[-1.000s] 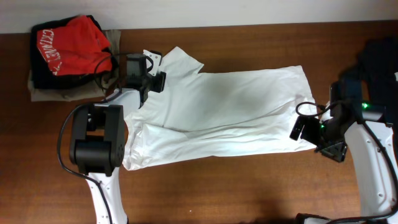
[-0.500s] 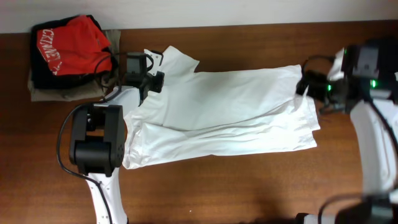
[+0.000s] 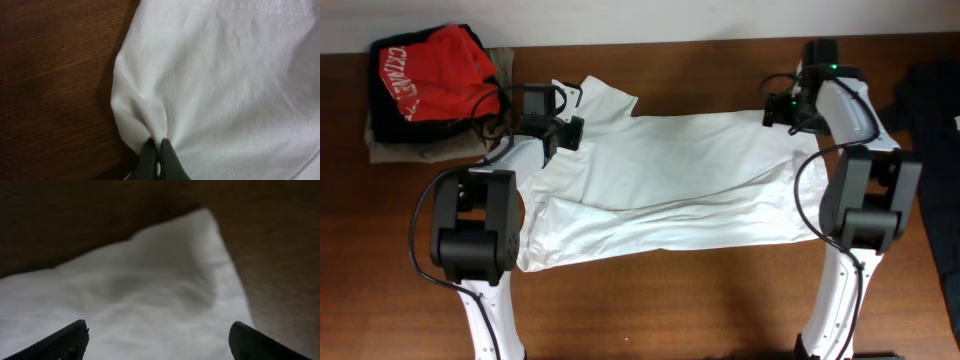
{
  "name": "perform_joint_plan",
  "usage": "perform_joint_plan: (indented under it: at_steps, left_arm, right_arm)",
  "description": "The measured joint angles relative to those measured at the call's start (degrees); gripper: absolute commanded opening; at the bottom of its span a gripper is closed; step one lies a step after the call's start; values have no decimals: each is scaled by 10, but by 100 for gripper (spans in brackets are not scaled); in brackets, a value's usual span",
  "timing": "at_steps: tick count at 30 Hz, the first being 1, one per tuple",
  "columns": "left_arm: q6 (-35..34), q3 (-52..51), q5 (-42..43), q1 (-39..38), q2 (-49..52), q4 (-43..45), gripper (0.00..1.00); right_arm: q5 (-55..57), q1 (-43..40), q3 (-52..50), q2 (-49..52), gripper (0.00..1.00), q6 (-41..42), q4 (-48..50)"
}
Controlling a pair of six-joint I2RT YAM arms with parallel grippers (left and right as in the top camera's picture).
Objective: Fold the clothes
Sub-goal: 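Grasp the shirt's upper right corner with the right gripper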
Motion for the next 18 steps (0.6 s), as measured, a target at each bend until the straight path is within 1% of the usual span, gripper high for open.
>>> perform_joint_plan:
  at_steps: [4,9,13,14,15,16,17,18]
  left_arm:
    - [0,0,0,0,0,-1,1]
    - [0,0,0,0,0,-2,1]
    - [0,0,0,0,0,-2,0]
    - [0,0,0,0,0,-2,1]
    - [0,0,0,0,0,-2,0]
    - [0,0,0,0,0,-2,0]
    - [0,0,0,0,0,-2,1]
    - [0,0,0,0,0,-2,0]
  right_arm:
    - [14,9,5,20,93,-4,47]
    - [34,8,7,33,96,-6,76]
    - [50,8,7,33,96,-5,86]
    - [51,8,7,33,94,-6,87]
    - [52,8,7,34,88,-6,88]
    - [52,7,7,35,61,-7,87]
    - [51,6,9,37,46,-4,87]
    - [48,6,13,39,28,0,84]
